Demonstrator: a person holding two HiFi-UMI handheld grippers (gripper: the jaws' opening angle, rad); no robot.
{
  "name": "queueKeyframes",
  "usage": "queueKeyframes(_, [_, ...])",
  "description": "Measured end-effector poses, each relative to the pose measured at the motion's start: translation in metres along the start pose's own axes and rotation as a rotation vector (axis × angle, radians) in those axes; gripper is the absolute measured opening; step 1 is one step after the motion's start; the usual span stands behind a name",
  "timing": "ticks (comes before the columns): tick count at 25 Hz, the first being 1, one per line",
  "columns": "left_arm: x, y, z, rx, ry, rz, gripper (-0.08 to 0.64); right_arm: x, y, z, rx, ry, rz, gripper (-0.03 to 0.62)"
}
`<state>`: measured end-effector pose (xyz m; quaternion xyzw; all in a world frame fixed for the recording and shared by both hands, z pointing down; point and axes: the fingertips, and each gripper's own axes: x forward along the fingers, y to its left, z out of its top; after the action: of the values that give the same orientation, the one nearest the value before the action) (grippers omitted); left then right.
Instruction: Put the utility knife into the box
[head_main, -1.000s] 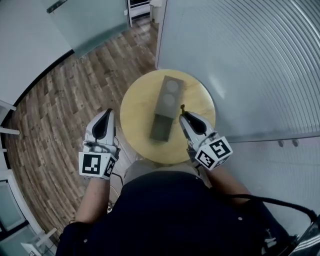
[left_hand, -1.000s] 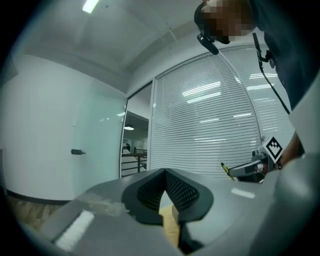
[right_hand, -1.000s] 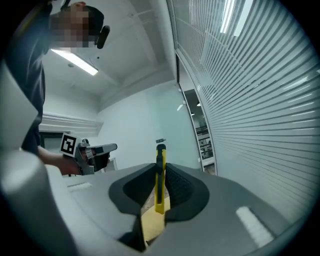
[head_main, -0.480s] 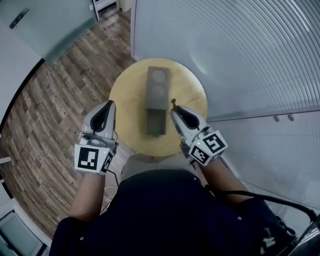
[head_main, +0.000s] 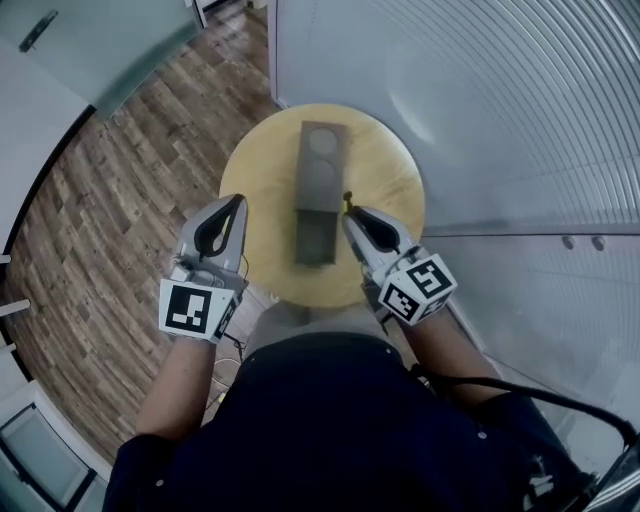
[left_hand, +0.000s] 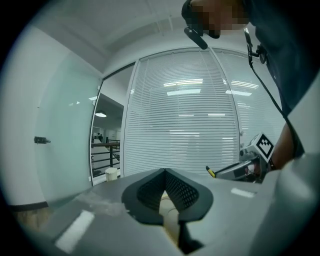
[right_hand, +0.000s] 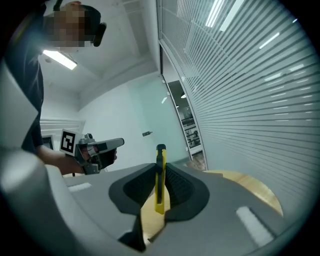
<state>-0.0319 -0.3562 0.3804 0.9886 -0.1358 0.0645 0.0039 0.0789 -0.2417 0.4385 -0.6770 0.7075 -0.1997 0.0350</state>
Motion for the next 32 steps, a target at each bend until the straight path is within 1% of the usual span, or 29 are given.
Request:
queueKeyframes(2, [0.003,0.002,-0.004,0.009,0.009,0.003,0.002,0.005,-0.003,-0.012,-0.003,0.027,0.005,0.066])
queueKeyframes(6, [0.01,0.005,-0.016,0.018,0.019,0.008,0.002,0.013,-0.008,-0.032,0.023,0.059,0.021,0.066])
queueKeyframes(12, [0.019,0.003,-0.039,-0.006,0.053,0.009,0.002,0.028,-0.003,-0.069,0.043,0.132,0.059,0.066])
queueKeyframes(15, [0.019,0.003,-0.049,-0.014,0.068,0.006,0.003,0.034,-0.001,-0.081,0.059,0.15,0.063,0.066])
queueKeyframes(20, [0.024,0.004,-0.083,-0.033,0.116,0.005,0.002,0.041,-0.014,-0.107,0.088,0.161,0.051,0.066])
queueKeyframes(26, [0.023,0.012,-0.109,-0.046,0.161,0.018,0.003,0.051,-0.009,-0.134,0.09,0.206,0.064,0.066])
queueKeyframes(29, [0.026,0.015,-0.117,-0.043,0.173,0.017,0.002,0.058,-0.013,-0.144,0.062,0.228,0.083,0.066])
queueKeyframes(32, [0.025,0.016,-0.133,-0.05,0.193,0.028,0.002,0.064,-0.022,-0.163,0.048,0.259,0.096,0.066])
